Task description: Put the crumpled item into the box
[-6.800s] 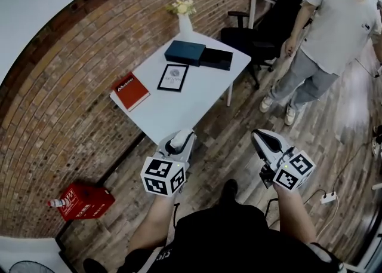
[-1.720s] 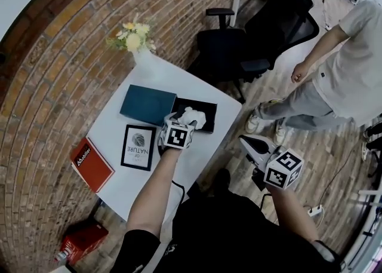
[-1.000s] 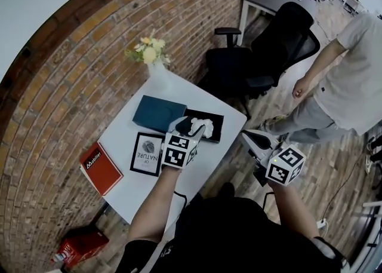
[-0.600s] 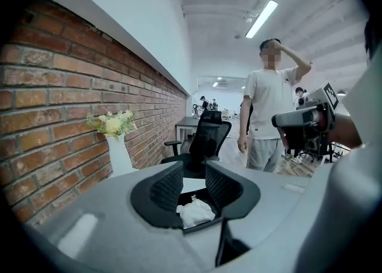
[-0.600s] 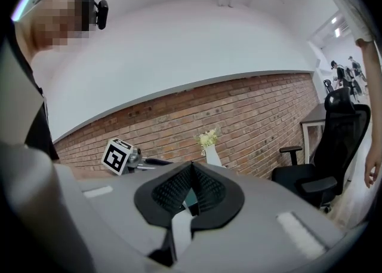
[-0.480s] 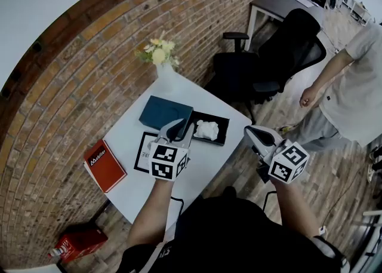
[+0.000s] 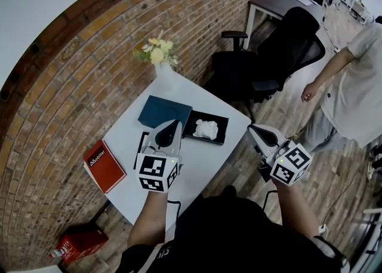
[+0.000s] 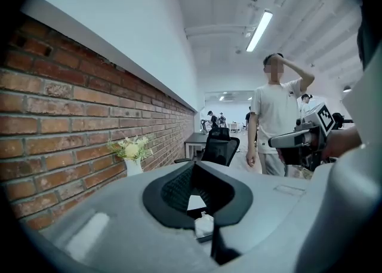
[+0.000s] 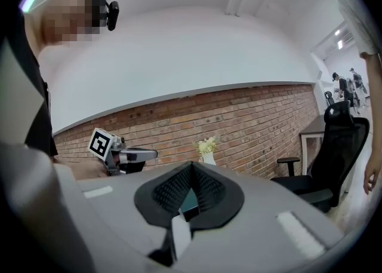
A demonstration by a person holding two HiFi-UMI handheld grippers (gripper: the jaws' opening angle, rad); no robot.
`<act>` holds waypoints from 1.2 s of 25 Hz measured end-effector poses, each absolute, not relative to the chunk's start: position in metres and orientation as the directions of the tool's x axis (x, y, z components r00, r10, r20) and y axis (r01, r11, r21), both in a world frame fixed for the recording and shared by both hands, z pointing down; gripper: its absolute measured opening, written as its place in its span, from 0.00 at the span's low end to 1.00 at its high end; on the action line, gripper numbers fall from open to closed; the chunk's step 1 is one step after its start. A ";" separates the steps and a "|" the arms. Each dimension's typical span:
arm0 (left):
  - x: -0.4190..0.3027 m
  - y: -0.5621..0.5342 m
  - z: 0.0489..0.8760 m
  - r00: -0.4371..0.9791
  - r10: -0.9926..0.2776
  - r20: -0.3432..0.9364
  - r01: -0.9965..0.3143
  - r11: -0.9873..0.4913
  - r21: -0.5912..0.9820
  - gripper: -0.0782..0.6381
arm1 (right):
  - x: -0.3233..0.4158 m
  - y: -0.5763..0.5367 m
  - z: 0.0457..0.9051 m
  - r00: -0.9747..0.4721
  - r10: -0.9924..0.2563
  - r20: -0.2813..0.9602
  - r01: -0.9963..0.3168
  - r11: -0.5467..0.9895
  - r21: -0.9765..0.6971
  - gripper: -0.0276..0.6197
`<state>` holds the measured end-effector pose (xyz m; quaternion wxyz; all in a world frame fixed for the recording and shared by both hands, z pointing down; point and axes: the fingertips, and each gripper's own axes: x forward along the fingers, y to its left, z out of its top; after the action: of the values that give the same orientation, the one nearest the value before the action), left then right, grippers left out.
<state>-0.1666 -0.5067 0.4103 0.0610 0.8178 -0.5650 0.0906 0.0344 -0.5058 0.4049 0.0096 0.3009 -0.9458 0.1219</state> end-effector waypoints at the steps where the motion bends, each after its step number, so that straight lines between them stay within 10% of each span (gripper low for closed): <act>1: -0.168 -0.506 0.410 0.341 -0.914 0.219 -0.937 -0.350 -0.001 0.12 | 0.035 -0.506 0.404 -0.818 -0.568 0.090 -0.573 0.789 -0.224 0.04; 30: -0.165 -0.497 0.414 0.331 -0.913 0.238 -0.941 -0.339 0.008 0.12 | 0.028 -0.497 0.400 -0.842 -0.532 0.085 -0.537 0.817 -0.211 0.04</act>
<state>-0.1649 -0.4974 0.4138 0.0719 0.8127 -0.5703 0.0958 0.0285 -0.4970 0.4004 0.0111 0.2806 -0.9530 0.1140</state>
